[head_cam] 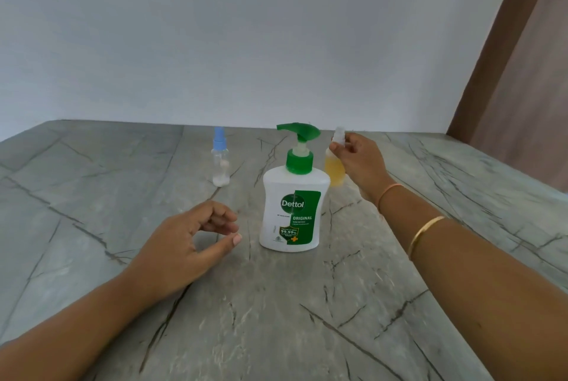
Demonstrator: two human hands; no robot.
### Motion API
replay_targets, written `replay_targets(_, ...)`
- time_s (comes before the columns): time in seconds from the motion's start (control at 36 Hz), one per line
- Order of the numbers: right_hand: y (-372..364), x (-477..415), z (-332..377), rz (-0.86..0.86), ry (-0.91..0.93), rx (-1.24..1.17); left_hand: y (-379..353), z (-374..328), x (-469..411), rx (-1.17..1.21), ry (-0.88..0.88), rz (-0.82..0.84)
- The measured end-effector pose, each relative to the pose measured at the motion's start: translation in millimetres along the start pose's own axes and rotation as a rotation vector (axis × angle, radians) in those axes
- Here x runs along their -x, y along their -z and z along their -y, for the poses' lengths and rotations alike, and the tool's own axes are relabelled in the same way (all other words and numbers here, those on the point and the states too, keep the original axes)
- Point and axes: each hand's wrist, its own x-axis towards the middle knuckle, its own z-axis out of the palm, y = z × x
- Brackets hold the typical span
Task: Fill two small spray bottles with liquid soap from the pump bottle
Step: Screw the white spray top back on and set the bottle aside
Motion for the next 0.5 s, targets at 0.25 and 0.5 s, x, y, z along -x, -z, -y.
replay_targets(0.25,-23,-23,-8,-0.018,0.029,0.052,-1,4,-1,0.015,0.017,0.005)
replay_targets(0.5,-27,-24,-23,-0.077,-0.02,0.086,-1,5,-3,0.006,0.015,0.009)
